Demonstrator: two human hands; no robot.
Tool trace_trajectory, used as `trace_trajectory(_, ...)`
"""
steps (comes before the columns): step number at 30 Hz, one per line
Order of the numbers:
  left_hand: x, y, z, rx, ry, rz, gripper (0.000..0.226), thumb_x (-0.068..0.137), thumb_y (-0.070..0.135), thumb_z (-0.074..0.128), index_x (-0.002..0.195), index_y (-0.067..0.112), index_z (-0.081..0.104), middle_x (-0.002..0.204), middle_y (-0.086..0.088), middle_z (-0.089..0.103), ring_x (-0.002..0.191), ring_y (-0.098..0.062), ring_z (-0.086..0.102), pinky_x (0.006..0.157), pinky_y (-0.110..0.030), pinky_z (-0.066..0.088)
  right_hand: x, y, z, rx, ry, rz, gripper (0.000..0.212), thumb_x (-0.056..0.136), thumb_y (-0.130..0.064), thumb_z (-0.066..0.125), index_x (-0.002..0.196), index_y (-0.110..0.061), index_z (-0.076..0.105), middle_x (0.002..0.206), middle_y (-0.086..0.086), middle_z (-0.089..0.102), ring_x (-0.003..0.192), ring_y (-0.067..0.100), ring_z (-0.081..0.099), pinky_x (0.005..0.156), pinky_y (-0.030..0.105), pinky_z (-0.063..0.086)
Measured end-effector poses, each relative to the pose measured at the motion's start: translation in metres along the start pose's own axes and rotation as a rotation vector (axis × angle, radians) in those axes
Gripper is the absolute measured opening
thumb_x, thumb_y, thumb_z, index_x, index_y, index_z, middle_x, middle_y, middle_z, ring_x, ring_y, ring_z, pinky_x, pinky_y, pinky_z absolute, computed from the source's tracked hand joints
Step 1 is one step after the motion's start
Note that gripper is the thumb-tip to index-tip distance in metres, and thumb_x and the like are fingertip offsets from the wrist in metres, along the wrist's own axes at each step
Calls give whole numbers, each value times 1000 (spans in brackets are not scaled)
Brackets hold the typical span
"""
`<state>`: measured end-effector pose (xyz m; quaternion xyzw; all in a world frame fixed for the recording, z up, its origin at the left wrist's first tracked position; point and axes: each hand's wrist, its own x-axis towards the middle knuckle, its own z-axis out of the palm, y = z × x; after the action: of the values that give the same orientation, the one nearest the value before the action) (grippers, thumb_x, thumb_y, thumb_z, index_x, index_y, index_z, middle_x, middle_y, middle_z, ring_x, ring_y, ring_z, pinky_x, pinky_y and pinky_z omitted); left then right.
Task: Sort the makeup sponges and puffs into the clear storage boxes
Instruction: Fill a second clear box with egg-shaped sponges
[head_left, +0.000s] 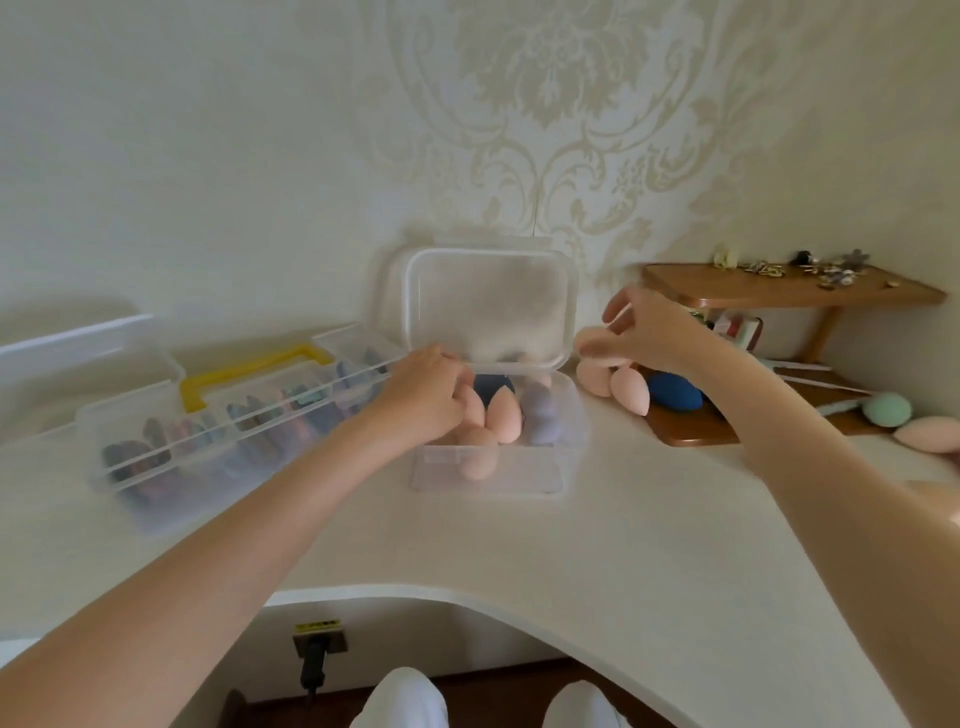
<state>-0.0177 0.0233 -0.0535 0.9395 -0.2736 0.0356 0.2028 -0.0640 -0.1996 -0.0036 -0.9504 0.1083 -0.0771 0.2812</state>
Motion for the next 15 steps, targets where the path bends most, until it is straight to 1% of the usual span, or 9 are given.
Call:
trace_trajectory(2, 2, 0, -6, -118, -20, -37, 39, 89, 4, 44, 124, 15, 55, 135, -4, 47, 125, -23, 45, 98, -25, 33, -10, -18, -13, 28, 96, -105, 36, 81, -30, 69, 108, -15, 50, 99, -2, 55, 90, 16, 53, 62, 17, 40)
trace_trajectory(3, 2, -1, -10, -182, -11, -55, 42, 87, 0, 44, 125, 16, 55, 135, -3, 49, 125, -22, 46, 96, -23, 34, -16, -28, -15, 36, 62, -162, 32, 82, -27, 68, 108, -16, 52, 99, -2, 56, 90, 15, 54, 63, 16, 40)
trace_trajectory(5, -1, -3, -17, -279, 34, -35, 42, 85, -5, 44, 118, 16, 59, 129, -3, 54, 122, -21, 51, 95, -22, 37, -30, -48, -13, 22, -113, -245, 26, 85, -22, 65, 110, -22, 58, 100, -2, 61, 86, 12, 57, 64, 15, 41)
trace_trajectory(6, -4, -4, -19, -301, 45, 2, 39, 85, -5, 45, 113, 16, 63, 124, -4, 58, 117, -21, 55, 95, -25, 41, -35, -55, -9, -14, -215, -260, 24, 85, -21, 63, 109, -24, 60, 99, -3, 62, 82, 10, 59, 63, 14, 41)
trace_trajectory(8, -13, 1, -25, -246, -57, 82, 29, 86, 2, 51, 104, 18, 68, 109, -1, 63, 104, -20, 60, 91, -29, 47, -43, -64, 2, -106, -372, -252, 23, 86, -22, 61, 108, -27, 64, 98, -6, 66, 73, 4, 61, 60, 13, 39)
trace_trajectory(10, -16, 10, -23, -99, -261, 150, 13, 86, 15, 57, 84, 22, 68, 87, 2, 64, 91, -21, 60, 78, -22, 44, -43, -66, 12, -195, -466, -224, 25, 86, -23, 60, 110, -29, 66, 103, -4, 69, 70, 2, 63, 62, 14, 39)
trace_trajectory(11, -17, 14, -23, -15, -336, 179, 15, 87, 20, 57, 73, 21, 64, 79, 1, 62, 87, -25, 57, 71, -19, 40, -41, -66, 17, -236, -502, -212, 28, 85, -23, 60, 111, -31, 65, 105, -4, 69, 73, 2, 64, 66, 16, 41)
trace_trajectory(13, -11, 17, -19, 89, -392, 185, 17, 88, 23, 53, 75, 18, 64, 74, 3, 59, 85, -27, 54, 70, -21, 36, -38, -61, 23, -276, -542, -178, 33, 82, -21, 62, 112, -35, 64, 109, -5, 69, 81, 1, 63, 75, 19, 44)
trace_trajectory(15, -6, 16, -16, 120, -408, 175, 17, 88, 26, 51, 83, 24, 67, 69, 10, 53, 80, -19, 51, 75, -25, 39, -37, -58, 26, -271, -538, -159, 37, 80, -18, 64, 113, -32, 62, 114, -4, 66, 87, 4, 62, 77, 20, 44)
